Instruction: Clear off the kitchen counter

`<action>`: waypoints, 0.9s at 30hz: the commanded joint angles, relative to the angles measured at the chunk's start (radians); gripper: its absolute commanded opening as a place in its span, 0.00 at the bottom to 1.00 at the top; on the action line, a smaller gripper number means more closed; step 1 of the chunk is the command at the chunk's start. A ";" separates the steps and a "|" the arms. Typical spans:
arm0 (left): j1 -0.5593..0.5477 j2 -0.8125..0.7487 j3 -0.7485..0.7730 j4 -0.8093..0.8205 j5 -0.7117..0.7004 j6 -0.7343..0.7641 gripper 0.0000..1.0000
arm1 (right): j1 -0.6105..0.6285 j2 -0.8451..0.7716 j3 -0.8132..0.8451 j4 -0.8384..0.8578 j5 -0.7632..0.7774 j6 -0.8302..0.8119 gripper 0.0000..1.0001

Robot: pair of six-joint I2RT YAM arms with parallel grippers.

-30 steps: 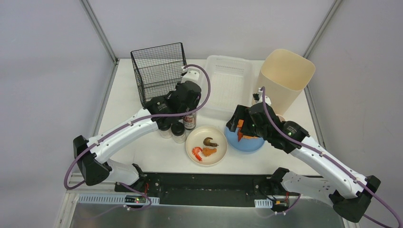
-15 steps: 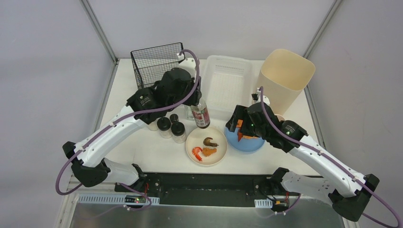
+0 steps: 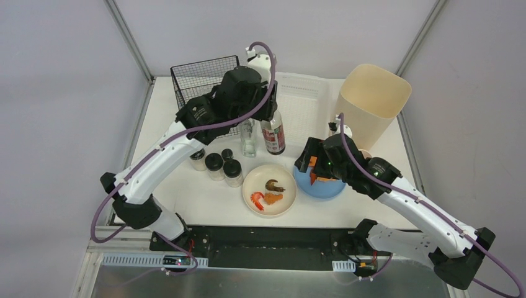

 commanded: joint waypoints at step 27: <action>0.263 0.352 0.590 0.297 -0.043 0.159 0.00 | 0.001 -0.039 -0.058 0.066 -0.030 0.008 0.91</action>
